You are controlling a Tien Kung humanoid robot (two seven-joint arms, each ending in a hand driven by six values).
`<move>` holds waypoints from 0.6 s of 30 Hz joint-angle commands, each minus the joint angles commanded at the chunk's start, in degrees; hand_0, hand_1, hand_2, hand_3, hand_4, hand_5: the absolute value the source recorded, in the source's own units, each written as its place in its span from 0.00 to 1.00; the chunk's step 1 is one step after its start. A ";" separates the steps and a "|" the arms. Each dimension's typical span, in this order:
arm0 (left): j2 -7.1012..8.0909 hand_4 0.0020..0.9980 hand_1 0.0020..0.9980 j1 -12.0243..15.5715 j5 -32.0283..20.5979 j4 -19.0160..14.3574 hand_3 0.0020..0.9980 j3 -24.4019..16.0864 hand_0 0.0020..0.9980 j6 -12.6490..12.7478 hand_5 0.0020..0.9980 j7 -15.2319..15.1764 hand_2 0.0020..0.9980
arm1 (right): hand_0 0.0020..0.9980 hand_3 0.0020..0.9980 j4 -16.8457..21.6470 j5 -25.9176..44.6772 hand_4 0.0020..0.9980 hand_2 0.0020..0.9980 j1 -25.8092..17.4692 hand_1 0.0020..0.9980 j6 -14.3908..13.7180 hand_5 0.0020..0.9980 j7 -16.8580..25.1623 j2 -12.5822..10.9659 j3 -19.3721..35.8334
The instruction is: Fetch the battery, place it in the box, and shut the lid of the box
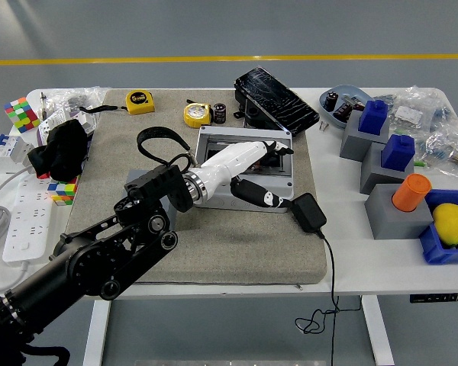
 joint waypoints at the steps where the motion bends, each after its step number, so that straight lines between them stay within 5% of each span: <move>1: 0.00 1.00 0.83 0.16 -0.05 -0.31 0.85 -0.22 0.80 -0.14 0.40 0.14 0.84 | 0.63 0.56 0.00 0.06 0.99 0.64 0.02 0.62 0.01 0.43 0.02 0.02 -0.05; 9: 0.00 1.00 0.82 4.05 -1.17 -5.42 0.84 -6.89 0.78 0.72 0.41 -1.97 0.84 | 0.63 0.56 0.00 0.08 0.99 0.64 0.04 0.62 -0.03 0.43 0.10 0.03 -0.03; 18: 0.00 1.00 0.80 12.05 -13.54 -8.12 0.82 -20.11 0.73 8.19 0.42 -13.79 0.80 | 0.63 0.56 0.00 -0.51 0.99 0.64 0.32 0.62 0.00 0.43 -0.16 -0.08 0.61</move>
